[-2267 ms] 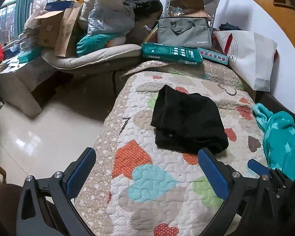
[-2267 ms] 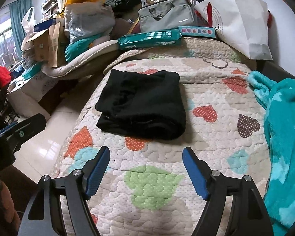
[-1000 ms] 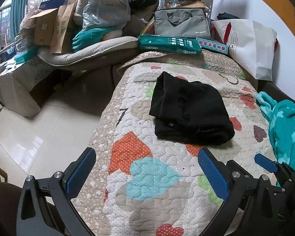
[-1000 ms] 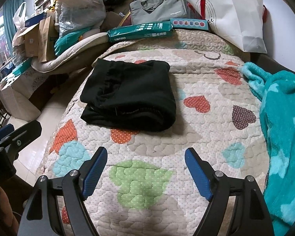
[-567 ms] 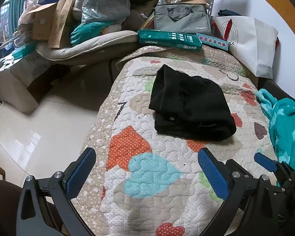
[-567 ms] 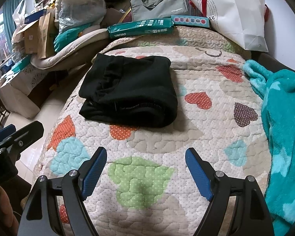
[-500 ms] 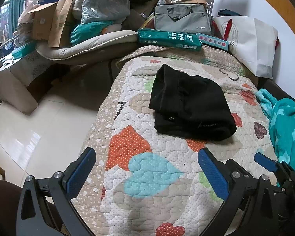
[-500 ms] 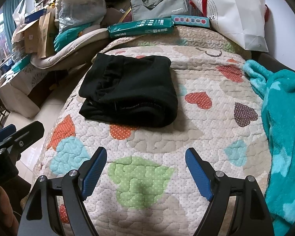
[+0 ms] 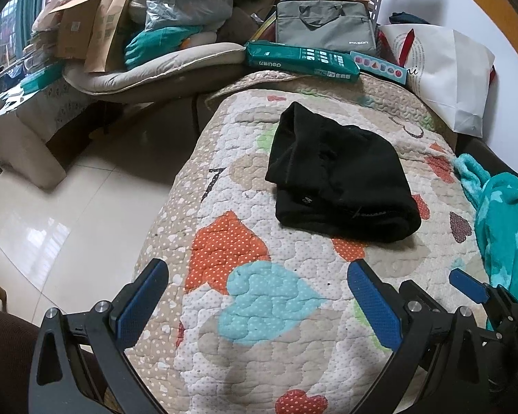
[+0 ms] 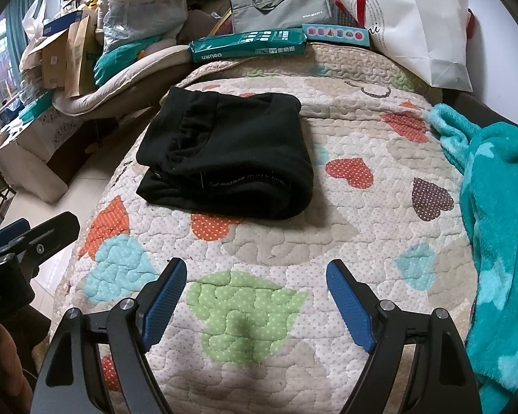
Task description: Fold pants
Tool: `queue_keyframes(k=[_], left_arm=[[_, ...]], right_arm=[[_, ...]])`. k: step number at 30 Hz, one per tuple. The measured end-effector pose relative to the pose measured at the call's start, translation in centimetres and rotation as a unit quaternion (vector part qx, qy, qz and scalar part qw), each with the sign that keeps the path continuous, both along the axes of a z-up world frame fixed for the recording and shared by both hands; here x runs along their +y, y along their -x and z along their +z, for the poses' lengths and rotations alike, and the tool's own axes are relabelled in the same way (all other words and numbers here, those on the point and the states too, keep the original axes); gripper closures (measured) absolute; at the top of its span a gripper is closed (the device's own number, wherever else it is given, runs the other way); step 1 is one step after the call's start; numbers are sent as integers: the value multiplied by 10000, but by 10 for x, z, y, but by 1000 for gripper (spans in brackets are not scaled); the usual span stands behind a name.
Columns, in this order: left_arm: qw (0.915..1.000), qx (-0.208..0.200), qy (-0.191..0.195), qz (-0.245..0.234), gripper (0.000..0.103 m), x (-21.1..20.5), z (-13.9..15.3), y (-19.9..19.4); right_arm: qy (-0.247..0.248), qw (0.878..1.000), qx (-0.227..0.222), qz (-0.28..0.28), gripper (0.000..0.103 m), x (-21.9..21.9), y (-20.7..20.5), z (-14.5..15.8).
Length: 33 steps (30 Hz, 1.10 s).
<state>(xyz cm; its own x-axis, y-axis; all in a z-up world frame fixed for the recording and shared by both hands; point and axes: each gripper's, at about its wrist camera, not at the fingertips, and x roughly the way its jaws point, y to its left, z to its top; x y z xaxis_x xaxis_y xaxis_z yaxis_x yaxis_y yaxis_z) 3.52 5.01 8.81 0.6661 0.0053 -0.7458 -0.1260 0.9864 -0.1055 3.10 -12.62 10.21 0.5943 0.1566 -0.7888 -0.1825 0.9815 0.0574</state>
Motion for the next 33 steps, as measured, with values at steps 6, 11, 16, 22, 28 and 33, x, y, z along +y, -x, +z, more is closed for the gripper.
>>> queue_keyframes(k=[6, 11, 16, 22, 28, 33], left_arm=[[10000, 55, 49, 2, 0, 1, -2, -1], [9999, 127, 113, 28, 0, 3, -6, -1], [9996, 238, 167, 61, 0, 5, -10, -3], [9993, 317, 192, 71, 0, 7, -14, -5], [9990, 378, 207, 70, 0, 7, -17, -6], [9989, 410, 221, 69, 0, 8, -19, -7]], right_arm=[[22, 10000, 6, 21, 15, 1, 0, -1], [36, 10000, 11, 50, 15, 2, 0, -2], [53, 10000, 26, 71, 14, 3, 0, -4], [77, 9999, 54, 87, 14, 5, 0, -6], [127, 9998, 79, 106, 14, 6, 0, -8], [139, 9998, 93, 107, 14, 6, -1, -9]])
